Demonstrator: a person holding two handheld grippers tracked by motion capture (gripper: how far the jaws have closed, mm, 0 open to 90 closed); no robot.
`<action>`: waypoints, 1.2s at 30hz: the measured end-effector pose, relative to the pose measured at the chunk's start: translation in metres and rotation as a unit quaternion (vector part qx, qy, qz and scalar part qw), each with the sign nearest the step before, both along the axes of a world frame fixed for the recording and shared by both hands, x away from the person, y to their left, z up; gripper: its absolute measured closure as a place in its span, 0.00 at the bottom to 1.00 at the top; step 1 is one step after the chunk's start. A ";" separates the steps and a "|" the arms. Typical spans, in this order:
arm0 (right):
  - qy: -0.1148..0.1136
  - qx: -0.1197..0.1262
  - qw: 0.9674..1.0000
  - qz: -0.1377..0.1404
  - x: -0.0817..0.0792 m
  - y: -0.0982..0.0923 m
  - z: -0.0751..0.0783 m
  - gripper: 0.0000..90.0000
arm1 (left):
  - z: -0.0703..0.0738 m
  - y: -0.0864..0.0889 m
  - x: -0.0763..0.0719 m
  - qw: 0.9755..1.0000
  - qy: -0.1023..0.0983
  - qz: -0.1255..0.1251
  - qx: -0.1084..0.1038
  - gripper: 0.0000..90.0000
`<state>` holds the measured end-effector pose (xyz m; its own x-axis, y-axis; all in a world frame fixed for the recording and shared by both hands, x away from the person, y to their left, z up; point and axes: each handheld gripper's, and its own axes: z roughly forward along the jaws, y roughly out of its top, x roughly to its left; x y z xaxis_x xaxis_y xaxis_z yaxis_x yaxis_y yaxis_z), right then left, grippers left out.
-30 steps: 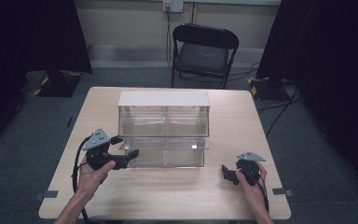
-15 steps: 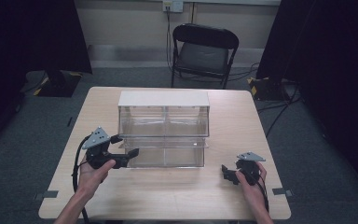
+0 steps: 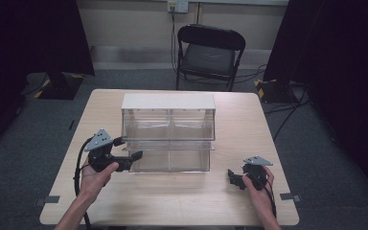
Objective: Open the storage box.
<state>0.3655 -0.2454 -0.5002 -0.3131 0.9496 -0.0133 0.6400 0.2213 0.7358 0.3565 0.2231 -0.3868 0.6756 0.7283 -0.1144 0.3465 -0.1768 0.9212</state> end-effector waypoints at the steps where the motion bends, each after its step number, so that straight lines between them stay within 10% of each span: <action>1: 0.000 0.000 1.000 0.000 0.000 0.000 0.000 0.14 | 0.001 0.000 0.000 1.000 0.000 0.000 0.001 0.17; 36: 0.000 0.000 1.000 0.000 0.000 0.000 0.000 0.14 | 0.003 -0.005 0.008 1.000 0.010 0.020 -0.002 0.13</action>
<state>0.3655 -0.2454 -0.5002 -0.3139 0.9494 -0.0134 0.6394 0.2218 0.7362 0.3643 0.2178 -0.3835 0.6430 0.7547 -0.1305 0.3719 -0.1588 0.9146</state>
